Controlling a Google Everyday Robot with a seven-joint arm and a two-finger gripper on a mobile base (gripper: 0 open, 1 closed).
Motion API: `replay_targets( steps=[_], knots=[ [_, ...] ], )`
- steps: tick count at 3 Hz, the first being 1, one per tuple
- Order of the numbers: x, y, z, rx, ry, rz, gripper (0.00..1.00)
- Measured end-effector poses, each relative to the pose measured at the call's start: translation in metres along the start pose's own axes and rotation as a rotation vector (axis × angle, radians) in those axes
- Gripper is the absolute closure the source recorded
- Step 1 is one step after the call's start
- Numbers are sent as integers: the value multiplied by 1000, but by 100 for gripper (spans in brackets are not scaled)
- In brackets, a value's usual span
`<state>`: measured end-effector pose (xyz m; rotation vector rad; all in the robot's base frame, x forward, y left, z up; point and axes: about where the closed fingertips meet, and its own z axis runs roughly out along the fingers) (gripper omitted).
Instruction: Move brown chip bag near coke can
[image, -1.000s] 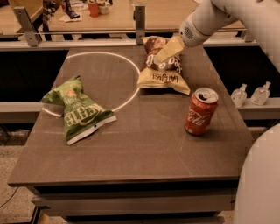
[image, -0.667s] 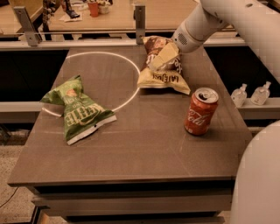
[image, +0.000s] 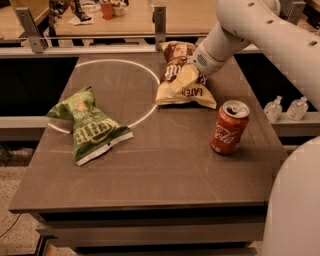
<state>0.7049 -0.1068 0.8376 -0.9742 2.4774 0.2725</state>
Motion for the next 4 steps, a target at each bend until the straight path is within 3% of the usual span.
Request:
replay_targets(
  steps=[1, 3, 4],
  knots=[
    [4, -3, 3, 3, 7, -16, 15],
    [5, -14, -20, 23, -14, -104, 61],
    [13, -10, -46, 20, -9, -160, 85]
  ],
)
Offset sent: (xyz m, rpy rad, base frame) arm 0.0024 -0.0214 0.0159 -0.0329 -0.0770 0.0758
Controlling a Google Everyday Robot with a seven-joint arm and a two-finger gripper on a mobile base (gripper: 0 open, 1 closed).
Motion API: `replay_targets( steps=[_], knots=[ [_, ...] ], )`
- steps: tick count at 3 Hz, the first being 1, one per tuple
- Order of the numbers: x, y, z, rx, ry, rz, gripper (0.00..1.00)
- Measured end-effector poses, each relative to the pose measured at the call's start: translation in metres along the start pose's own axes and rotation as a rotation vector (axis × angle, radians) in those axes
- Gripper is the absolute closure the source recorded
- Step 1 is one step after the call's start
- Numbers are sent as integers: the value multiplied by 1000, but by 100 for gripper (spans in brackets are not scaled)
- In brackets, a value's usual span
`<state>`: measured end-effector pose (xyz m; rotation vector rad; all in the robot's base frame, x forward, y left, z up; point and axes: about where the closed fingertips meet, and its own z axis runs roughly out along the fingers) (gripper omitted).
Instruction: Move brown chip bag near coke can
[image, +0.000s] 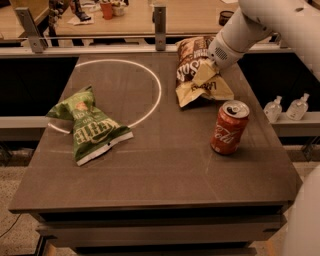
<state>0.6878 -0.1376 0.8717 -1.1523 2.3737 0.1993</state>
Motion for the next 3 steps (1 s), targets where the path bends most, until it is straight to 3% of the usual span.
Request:
replay_targets(
  steps=[1, 3],
  knots=[
    [6, 20, -21, -35, -10, -20, 100],
    [20, 70, -31, -151, -26, -45, 100]
  ],
)
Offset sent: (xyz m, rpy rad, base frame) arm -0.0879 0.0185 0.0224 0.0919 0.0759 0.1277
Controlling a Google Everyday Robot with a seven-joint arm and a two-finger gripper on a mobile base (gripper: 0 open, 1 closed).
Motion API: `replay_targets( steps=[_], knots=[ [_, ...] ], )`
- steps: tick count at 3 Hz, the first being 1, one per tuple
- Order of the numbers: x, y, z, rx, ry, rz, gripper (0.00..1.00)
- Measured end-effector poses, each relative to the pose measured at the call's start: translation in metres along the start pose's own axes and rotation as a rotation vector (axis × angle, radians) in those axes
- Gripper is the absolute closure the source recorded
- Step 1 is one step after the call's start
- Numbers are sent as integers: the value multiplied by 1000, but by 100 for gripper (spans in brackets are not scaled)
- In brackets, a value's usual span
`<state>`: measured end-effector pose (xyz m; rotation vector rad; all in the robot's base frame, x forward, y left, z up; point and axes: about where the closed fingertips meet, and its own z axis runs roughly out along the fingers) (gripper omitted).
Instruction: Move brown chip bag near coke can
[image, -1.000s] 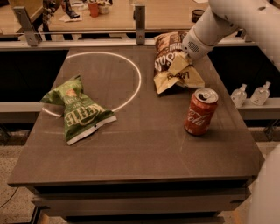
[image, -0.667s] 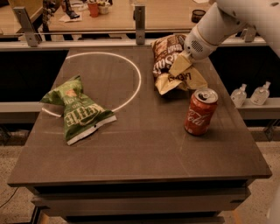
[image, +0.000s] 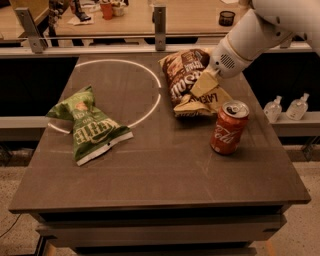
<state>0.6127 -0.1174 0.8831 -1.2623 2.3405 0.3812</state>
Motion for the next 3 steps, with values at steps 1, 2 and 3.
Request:
replay_targets(
  steps=[1, 2, 3],
  knots=[
    [4, 19, 3, -44, -5, -8, 100],
    [10, 34, 2, -75, -7, -1, 100],
    [17, 43, -6, -81, 0, -1, 100]
  ],
)
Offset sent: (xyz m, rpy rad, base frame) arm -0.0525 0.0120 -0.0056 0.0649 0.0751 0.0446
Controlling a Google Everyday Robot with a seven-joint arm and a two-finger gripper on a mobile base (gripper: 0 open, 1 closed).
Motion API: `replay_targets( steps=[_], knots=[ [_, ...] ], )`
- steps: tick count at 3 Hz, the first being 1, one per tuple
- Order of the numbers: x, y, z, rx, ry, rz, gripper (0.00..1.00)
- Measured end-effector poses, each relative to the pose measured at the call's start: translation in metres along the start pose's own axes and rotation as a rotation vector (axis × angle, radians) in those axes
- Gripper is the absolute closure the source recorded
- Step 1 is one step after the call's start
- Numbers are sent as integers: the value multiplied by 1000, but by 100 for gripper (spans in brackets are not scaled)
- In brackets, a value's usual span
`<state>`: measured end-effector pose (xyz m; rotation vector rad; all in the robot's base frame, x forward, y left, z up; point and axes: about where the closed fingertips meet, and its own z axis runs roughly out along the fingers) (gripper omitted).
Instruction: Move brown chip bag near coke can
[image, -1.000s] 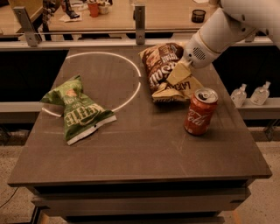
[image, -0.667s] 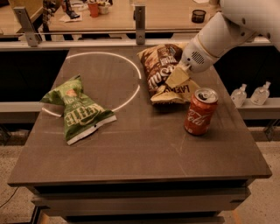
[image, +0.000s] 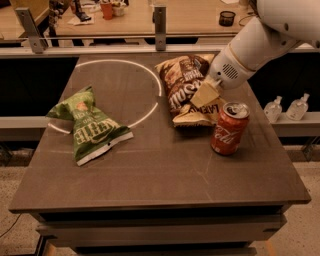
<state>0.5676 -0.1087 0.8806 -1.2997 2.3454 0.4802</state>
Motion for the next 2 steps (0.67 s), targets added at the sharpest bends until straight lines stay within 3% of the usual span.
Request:
replay_targets(
  steps=[1, 2],
  knots=[
    [6, 7, -8, -17, -12, 3, 100],
    [5, 7, -6, -19, -10, 2, 82]
  ],
)
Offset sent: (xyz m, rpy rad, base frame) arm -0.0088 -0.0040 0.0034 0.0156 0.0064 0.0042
